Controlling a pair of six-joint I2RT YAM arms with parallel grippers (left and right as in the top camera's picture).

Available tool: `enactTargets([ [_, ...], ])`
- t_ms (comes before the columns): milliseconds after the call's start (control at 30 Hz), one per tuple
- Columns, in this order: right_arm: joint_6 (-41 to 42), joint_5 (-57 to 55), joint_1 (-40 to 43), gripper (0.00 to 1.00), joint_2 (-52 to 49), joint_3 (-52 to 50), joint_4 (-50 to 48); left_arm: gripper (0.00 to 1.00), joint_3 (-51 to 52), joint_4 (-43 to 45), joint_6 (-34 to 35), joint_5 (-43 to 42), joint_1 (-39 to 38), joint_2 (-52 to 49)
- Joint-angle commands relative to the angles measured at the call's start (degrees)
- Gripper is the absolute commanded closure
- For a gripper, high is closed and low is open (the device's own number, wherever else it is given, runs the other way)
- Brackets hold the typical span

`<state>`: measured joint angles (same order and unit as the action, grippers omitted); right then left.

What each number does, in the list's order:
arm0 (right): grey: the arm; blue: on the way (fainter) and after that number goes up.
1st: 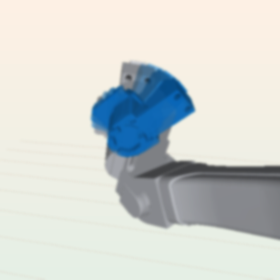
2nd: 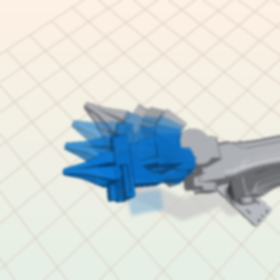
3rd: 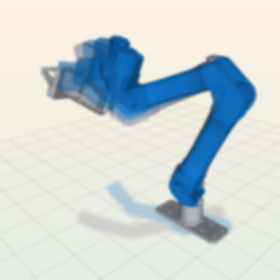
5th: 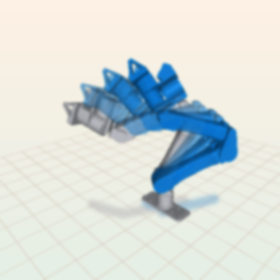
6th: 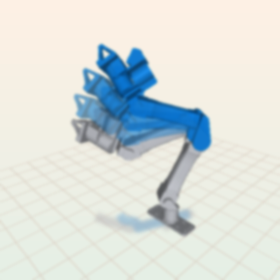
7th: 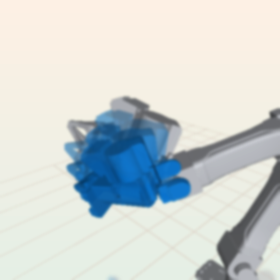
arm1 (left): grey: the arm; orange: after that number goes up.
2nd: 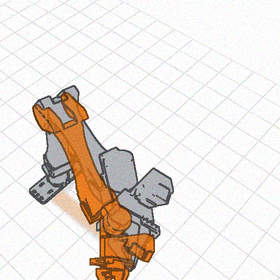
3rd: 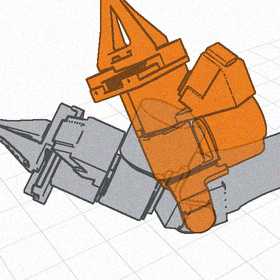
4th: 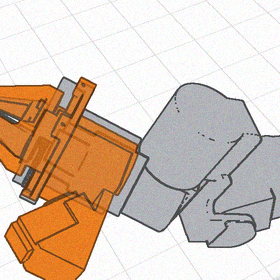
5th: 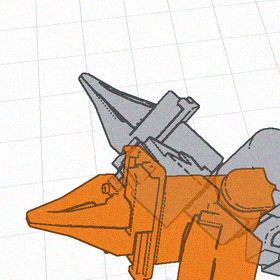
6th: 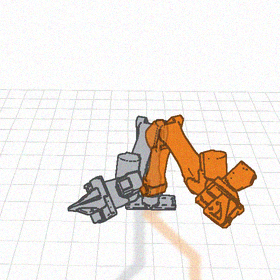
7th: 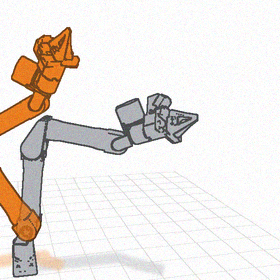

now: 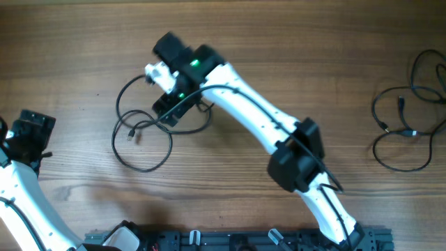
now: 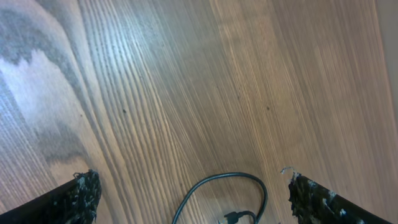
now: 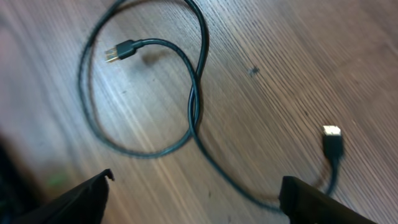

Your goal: Untangle cables

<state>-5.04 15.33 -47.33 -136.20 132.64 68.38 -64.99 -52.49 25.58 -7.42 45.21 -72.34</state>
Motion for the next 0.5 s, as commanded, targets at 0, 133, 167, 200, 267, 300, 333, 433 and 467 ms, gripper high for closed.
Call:
enactTargets([
  [0,0.5,-5.49,-2.27,0.16,-3.26,-0.02,-2.82,0.01,-0.07,0.13,-1.42,-0.46,0.92,-0.02],
  [133,0.5,-5.51,-4.26,0.31,-5.53,-0.09,-6.54,0.0,-0.07,-0.13,-1.38,-0.48,0.92,-0.02],
  [167,0.52,-5.75,-4.76,0.32,-5.9,-0.13,-7.26,0.0,-0.07,-0.33,-1.38,-0.48,0.92,-0.02],
  [200,0.48,-5.99,-5.27,0.34,-6.47,-0.37,-7.85,0.0,-0.07,-0.44,-1.38,-0.48,0.92,-0.02],
  [267,0.52,-7.32,-6.25,0.38,-7.04,-0.92,-8.35,0.0,-0.07,-0.52,-1.38,-0.48,0.92,-0.02],
  [300,0.52,-9.09,-6.88,0.39,-7.78,-1.05,-8.48,0.0,-0.07,-0.52,-1.38,-0.48,0.92,-0.02],
  [333,0.52,-10.27,-7.26,0.4,-8.37,-1.05,-8.48,0.0,-0.07,-0.52,-1.38,-0.48,0.92,-0.02],
  [433,0.57,-14.1,-8.2,0.43,-10.01,-1.33,-8.96,0.0,-0.07,-0.55,-1.38,-0.48,0.92,-0.02],
  [467,0.55,-14.29,-8.22,0.44,-10.32,-1.4,-9.16,0.0,-0.07,-0.55,-1.38,-0.48,0.92,-0.02],
])
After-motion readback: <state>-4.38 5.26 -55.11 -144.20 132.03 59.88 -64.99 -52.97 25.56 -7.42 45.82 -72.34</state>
